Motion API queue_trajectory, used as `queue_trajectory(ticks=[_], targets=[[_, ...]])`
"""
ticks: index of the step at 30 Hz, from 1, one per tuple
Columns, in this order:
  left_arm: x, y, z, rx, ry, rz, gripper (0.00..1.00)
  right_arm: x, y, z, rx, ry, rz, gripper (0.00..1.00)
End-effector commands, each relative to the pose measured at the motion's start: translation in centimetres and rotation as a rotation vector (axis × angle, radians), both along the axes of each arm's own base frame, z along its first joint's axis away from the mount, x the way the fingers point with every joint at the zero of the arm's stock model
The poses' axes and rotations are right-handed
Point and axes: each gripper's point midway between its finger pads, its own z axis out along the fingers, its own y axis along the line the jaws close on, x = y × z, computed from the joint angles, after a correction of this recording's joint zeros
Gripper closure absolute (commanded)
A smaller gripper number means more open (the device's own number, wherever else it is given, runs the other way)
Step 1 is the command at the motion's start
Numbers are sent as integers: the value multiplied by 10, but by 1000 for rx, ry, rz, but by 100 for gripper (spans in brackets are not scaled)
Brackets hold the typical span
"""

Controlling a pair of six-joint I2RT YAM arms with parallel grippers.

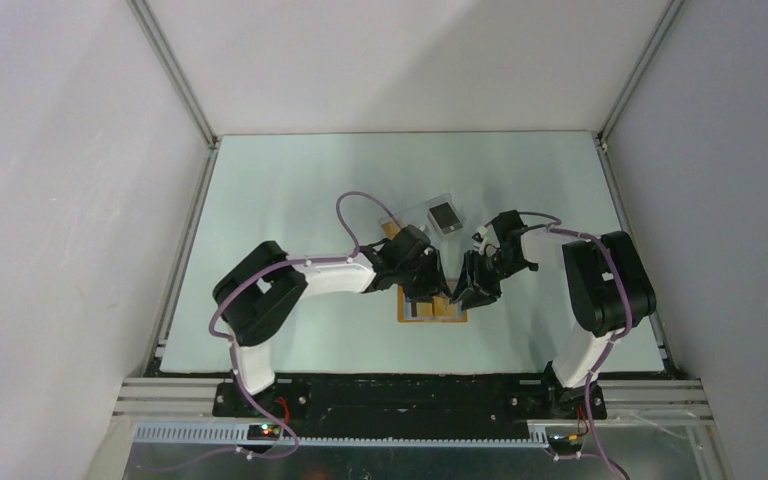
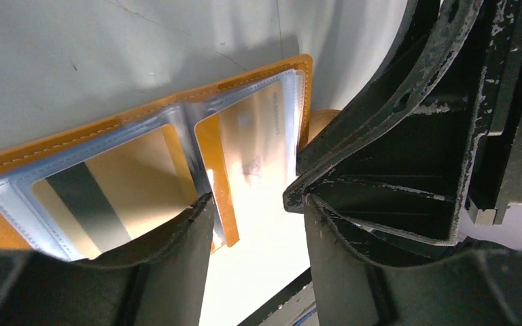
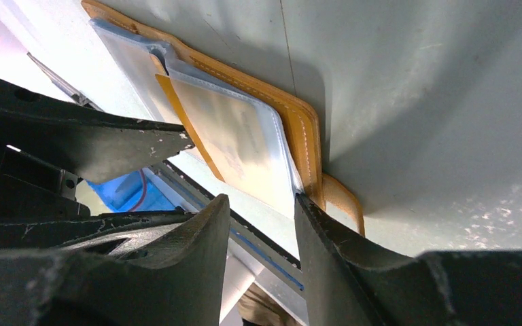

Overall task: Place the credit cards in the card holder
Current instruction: Insert the credit card into the card holder.

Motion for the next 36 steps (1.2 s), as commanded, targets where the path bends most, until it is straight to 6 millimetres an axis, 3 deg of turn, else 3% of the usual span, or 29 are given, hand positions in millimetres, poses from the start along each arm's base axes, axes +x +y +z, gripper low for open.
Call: queue_trajectory(ticks=[1,8,14,22,25,30,36], targets=[[1,-21,19,-91,5,-7,46,0,-13,-15,-76,-25,-3,55],[4,-35,26,-162,15,3,52,0,-11,-13,-59,-26,0,58],[4,-24,25,-156,3,20,52,-1,-11,-12,-56,-28,4,60],[18,7,70,-184,-115,92,41,1,-14,-7,-72,-54,0,59],[19,34,61,-95,-117,118,36,1,-13,-6,-67,-55,-1,60],[17,61,48,-47,-104,132,36,2,-12,-4,-64,-54,-1,61],[3,108,4,71,-31,194,38,5,-13,6,-72,-78,2,61]])
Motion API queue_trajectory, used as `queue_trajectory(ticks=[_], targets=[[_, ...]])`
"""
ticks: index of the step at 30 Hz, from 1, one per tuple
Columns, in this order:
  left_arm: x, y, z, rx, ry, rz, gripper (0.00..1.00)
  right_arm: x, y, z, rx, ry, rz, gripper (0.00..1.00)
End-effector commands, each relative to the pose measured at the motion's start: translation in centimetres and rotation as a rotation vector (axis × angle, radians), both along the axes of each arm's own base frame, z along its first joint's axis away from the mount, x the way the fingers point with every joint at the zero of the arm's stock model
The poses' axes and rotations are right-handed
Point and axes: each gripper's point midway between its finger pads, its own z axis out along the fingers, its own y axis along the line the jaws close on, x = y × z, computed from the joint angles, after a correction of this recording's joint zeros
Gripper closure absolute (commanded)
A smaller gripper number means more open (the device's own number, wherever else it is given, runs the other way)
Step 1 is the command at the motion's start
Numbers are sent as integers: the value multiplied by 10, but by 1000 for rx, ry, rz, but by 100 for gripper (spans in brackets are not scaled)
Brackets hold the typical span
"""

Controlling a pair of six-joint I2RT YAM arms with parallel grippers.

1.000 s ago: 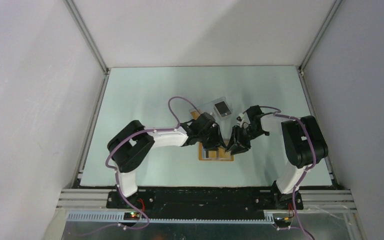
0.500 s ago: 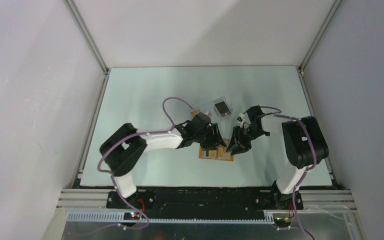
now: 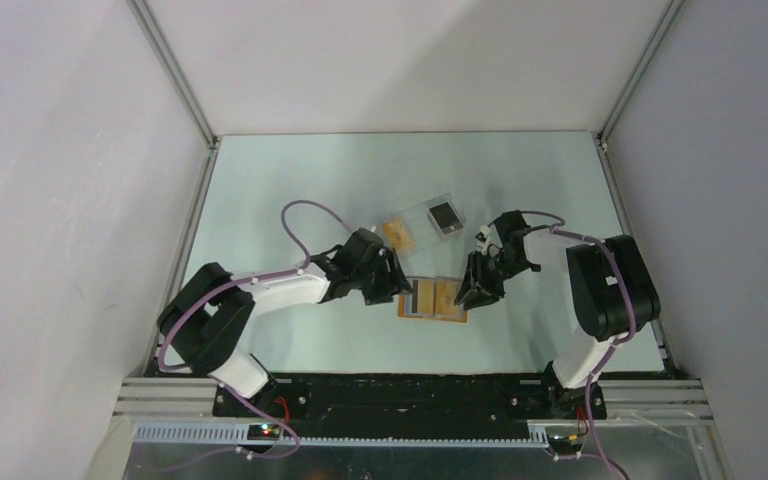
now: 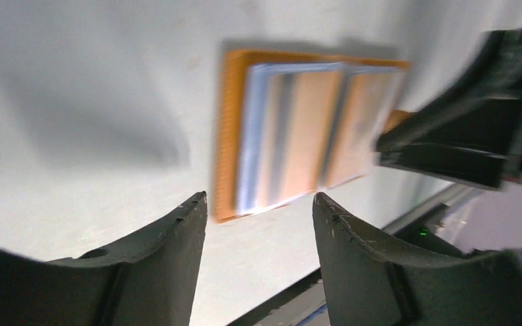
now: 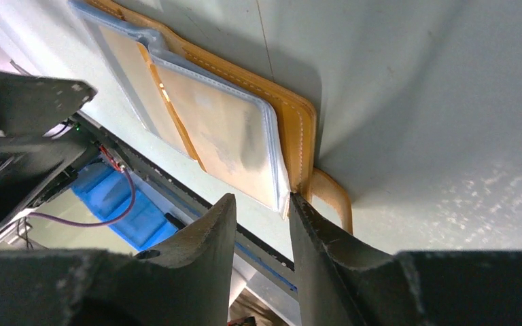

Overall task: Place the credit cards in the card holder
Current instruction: Insert the credit card into the card holder.

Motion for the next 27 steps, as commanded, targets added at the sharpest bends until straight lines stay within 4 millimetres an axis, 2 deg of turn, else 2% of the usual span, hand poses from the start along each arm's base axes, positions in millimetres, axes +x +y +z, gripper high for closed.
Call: queue_trajectory(ticks=[1,7,13,17,24,27], targets=[[-9,32,-22,97,29,29,38,6,-7,8,-43,-59,7,61],[-8,32,-34,139,76,17,41,8,0,16,-20,-65,17,67],[-6,27,-41,149,96,0,54,10,9,20,-10,-67,30,69],[-6,24,-44,153,102,-6,57,11,13,21,-9,-67,35,70],[-7,17,-51,178,113,-23,58,11,13,19,-20,-60,35,71],[-8,17,-53,191,114,-25,66,13,8,22,-53,-90,32,71]])
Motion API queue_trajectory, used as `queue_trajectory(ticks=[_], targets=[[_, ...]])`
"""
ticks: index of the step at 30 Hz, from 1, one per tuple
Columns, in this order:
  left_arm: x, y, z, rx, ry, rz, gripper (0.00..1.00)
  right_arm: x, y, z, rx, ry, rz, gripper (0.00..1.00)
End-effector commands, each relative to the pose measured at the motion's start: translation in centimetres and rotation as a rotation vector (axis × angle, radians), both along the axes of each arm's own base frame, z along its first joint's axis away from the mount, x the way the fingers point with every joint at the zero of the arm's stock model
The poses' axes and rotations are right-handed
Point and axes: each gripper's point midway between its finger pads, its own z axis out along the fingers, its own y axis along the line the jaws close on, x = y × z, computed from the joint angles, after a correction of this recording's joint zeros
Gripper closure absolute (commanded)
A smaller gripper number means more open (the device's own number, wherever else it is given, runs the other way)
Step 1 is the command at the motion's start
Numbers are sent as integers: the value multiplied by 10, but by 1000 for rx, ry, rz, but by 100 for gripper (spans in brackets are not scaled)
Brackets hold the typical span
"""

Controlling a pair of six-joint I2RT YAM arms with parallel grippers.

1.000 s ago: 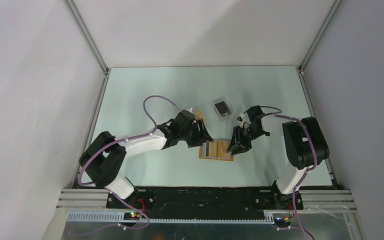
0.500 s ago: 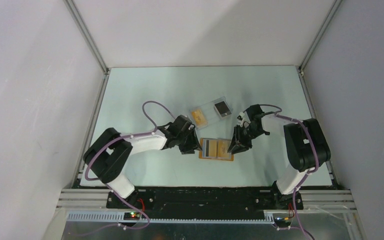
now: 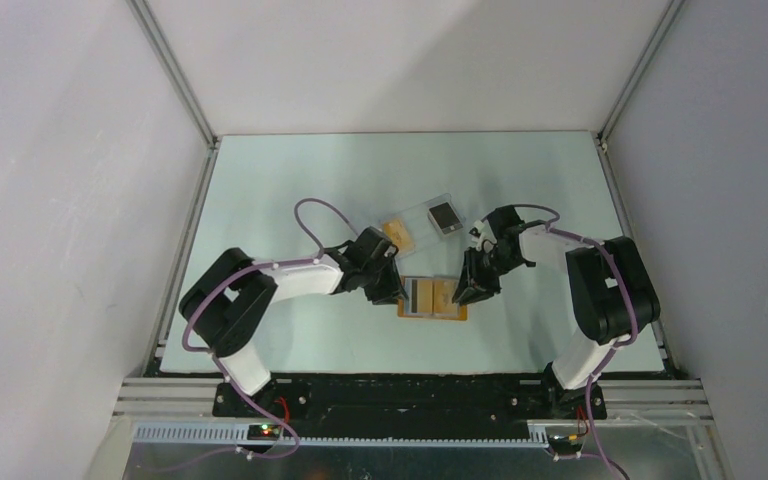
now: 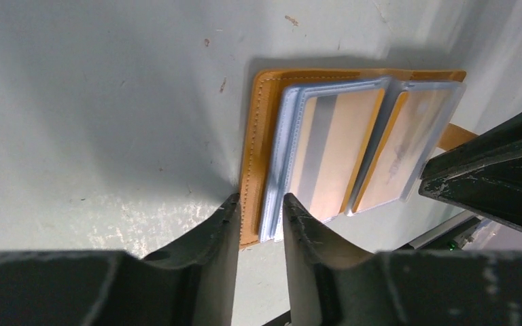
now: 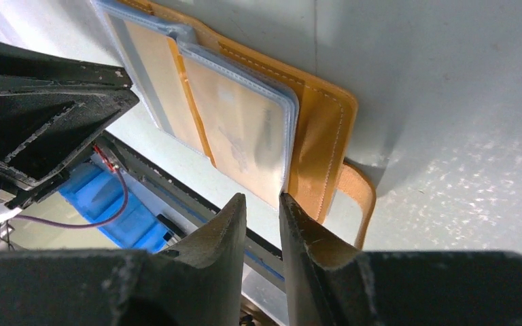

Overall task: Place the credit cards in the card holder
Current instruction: Insert the credit card into the card holder.

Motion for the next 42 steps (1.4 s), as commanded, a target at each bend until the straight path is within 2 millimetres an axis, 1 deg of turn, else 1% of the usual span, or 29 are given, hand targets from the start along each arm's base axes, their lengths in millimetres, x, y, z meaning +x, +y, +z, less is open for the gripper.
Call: queue_trajectory(ticks=[1,2,5,11,15,16,18,22,29,34,41,42], targets=[[-4,4,-11,63,6,-24,68,10,-2,14,-32,-66,-7,71],[-4,5,-11,66,6,-23,71,10,-5,14,-47,-71,-9,71],[-5,7,-14,77,12,-21,77,11,-6,22,-64,-101,-6,71],[-6,7,-17,93,18,-23,82,15,1,35,-63,-138,10,71],[-5,7,-17,99,18,-23,84,17,4,36,-64,-143,11,71],[-6,8,-18,102,19,-23,84,17,5,35,-66,-142,12,70],[-6,9,-19,104,21,-20,84,17,4,25,-82,-114,14,70],[-6,9,-20,111,24,-22,84,18,-1,9,-128,-79,3,71],[-7,10,-21,118,27,-23,84,17,-11,-13,-196,-33,-7,70],[-7,10,-22,123,30,-24,84,17,-18,-20,-241,-20,-23,70],[-7,9,-23,127,33,-28,84,18,-25,-23,-285,-19,-36,69],[-7,9,-23,127,34,-28,84,19,-28,-24,-311,-27,-39,69]])
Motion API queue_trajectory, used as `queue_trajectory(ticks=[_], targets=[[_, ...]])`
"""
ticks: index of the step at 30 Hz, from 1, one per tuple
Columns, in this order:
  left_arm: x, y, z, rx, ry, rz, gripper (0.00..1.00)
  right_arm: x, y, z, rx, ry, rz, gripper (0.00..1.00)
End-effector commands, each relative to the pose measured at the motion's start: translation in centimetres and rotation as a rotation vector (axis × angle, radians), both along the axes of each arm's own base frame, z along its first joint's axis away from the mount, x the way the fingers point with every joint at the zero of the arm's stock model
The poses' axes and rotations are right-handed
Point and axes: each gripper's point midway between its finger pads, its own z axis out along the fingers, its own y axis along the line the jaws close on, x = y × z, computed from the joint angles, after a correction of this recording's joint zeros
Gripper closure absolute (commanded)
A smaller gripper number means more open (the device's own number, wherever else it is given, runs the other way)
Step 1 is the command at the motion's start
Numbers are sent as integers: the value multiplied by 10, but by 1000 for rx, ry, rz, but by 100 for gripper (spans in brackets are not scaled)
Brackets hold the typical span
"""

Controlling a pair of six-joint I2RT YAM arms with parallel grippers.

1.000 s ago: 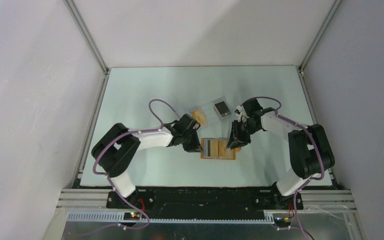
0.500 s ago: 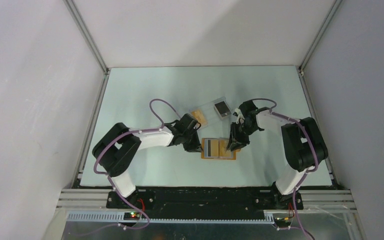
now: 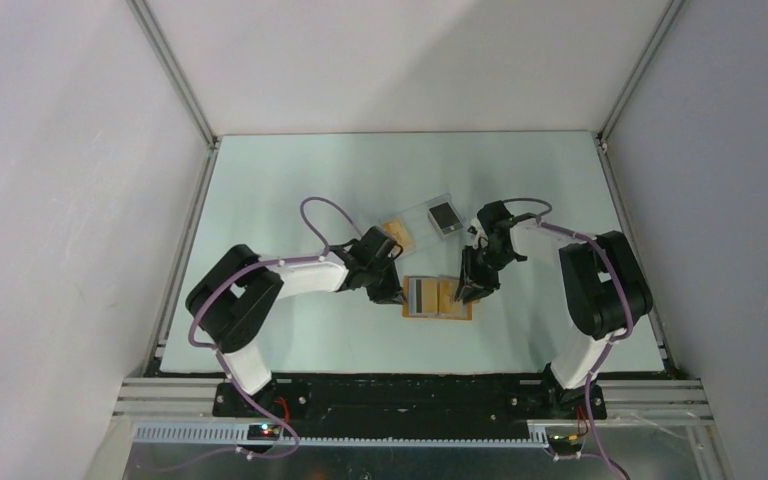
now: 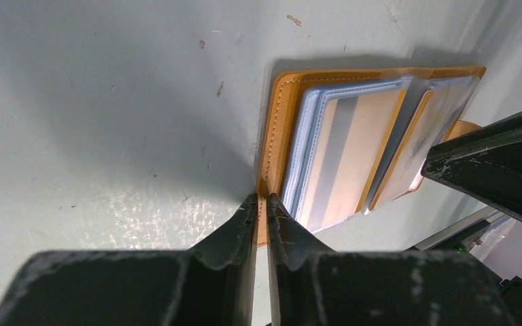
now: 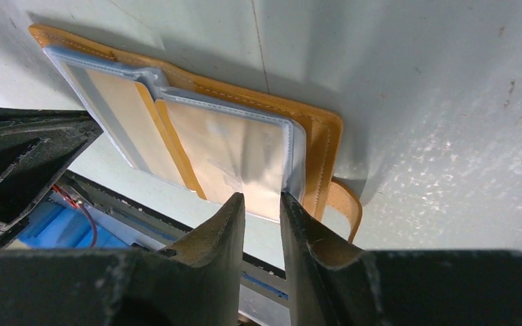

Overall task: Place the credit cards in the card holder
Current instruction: Insert the credit card into the card holder.

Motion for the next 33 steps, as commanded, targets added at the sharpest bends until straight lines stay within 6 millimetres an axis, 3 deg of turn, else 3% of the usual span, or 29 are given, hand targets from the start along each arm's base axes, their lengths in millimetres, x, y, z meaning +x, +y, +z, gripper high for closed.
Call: queue_trajectory(ticks=[1,9,17,24,33], targets=[[-6,13,-17,95,12,-17,84,8,-19,-11,-130,-24,-21,69],[-6,12,-17,96,14,-23,84,7,-12,-12,-107,-20,-4,69],[-6,10,-18,96,16,-33,85,7,31,12,137,9,18,69],[-6,9,-18,96,17,-41,85,15,56,35,269,-7,13,69],[-6,9,-19,99,17,-40,85,17,58,36,261,-8,3,69]])
